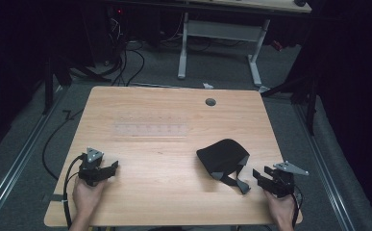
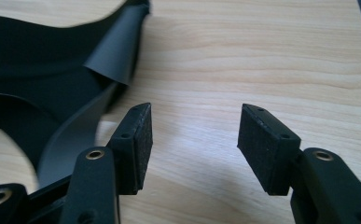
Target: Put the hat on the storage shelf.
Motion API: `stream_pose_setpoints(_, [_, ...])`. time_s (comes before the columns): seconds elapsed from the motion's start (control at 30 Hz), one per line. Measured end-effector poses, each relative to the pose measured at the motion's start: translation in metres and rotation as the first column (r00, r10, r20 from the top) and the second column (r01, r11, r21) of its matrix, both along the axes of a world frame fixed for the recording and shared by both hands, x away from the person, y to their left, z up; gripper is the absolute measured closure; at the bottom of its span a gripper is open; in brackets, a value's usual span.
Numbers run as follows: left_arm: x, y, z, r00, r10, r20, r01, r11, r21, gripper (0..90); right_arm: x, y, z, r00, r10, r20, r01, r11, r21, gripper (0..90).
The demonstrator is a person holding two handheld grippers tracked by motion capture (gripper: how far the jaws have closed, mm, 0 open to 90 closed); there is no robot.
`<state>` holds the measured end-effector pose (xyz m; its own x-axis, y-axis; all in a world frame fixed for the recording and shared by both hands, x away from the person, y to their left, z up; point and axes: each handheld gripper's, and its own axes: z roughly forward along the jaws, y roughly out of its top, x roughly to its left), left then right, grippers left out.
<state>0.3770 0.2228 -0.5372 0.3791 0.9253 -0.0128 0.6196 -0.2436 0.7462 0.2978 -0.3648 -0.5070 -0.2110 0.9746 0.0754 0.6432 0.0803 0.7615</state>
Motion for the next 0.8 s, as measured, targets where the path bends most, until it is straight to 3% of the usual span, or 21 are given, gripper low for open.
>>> stream_pose_setpoints(0.1, [0.0, 0.0, 0.0, 1.0, 0.0, 0.0, 0.0, 1.0, 0.0, 32.0, -0.005, 0.006, 0.005, 0.9996, 0.024, 0.014, -0.024, 0.9991, 0.035, 43.8])
stream_pose_setpoints(0.33, [0.0, -0.001, 0.0, 1.0, 0.005, 0.0, -0.005, 1.0, 0.001, 32.1, -0.003, 0.013, 0.011, 0.9976, 0.06, 0.035, -0.062, 0.9963, 0.06, 43.4])
stream_pose_setpoints(0.8, [0.0, -0.001, 0.0, 1.0, 0.003, -0.001, -0.003, 1.0, 0.001, 32.0, 0.03, 0.03, 0.01, 0.9948, 0.101, -0.003, -0.101, 0.9899, 0.1, 41.6])
